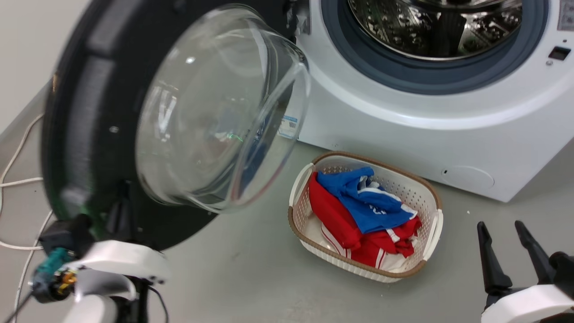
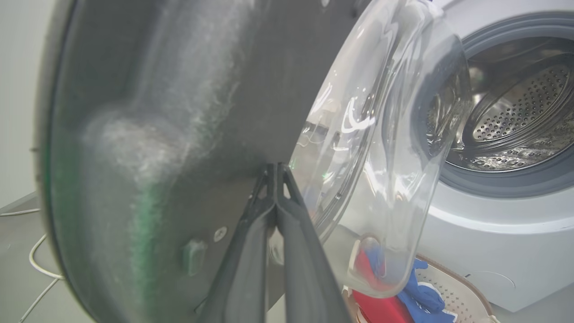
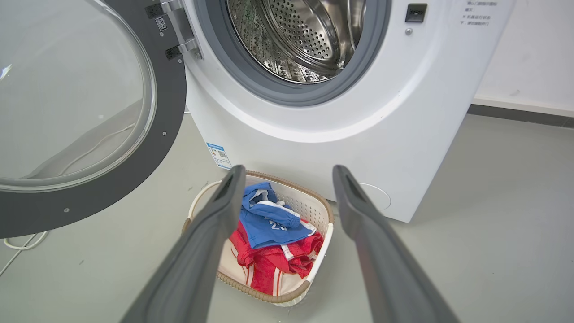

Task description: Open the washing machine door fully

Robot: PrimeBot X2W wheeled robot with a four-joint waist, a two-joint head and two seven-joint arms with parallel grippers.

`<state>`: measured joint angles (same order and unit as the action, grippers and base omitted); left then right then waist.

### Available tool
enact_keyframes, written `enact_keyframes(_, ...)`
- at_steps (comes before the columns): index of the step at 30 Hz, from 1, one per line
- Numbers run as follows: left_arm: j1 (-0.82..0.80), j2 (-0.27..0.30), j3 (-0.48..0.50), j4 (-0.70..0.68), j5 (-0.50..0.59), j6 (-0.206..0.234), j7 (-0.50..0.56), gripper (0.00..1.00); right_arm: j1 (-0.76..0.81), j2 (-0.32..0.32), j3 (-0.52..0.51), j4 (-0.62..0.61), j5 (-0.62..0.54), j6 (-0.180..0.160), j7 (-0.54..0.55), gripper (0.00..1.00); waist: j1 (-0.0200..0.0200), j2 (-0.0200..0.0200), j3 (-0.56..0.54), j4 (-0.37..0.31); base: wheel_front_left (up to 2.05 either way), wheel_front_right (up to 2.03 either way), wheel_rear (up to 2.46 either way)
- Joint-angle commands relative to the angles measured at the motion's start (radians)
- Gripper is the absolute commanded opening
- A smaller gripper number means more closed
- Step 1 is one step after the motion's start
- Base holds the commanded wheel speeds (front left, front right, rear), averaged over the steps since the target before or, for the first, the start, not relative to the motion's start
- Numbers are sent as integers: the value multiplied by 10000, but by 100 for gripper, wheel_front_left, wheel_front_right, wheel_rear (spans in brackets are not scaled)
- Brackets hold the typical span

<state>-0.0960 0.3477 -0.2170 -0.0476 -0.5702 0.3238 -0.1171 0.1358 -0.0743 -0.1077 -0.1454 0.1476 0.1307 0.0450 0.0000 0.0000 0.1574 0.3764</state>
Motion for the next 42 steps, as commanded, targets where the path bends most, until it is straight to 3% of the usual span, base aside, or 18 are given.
enact_keyframes(1, -179, 172, 238, 134, -52, 8, -81, 0, -179, -92, -21, -67, 28, 2, -20, 100, 0, 0, 190, -91, 0, 0, 0)
enact_keyframes(8, -628, 774, 1387, 900, -721, -386, -468, 0, -407, -370, -141, -235, 126, 2, 115, 100, 0, 0, 820, -205, 0, 0, 0)
enact_keyframes(21, -1857, 1452, 2225, 3037, -1429, -1177, -720, 0, -848, -664, -72, -139, 293, 2, 159, 100, 0, 0, 1395, -427, 0, 0, 0)
enact_keyframes(31, -1762, 1306, 2303, 3696, -1373, -1301, -1145, 0, -956, -646, -22, 95, 328, 2, 6, 100, 0, 0, 1290, -578, 0, 0, 0)
enact_keyframes(42, -299, 608, 2055, 2057, -665, -920, -1433, 0, -754, -316, 95, 514, 255, 2, -270, 100, 0, 0, 384, -445, 0, 0, 0)
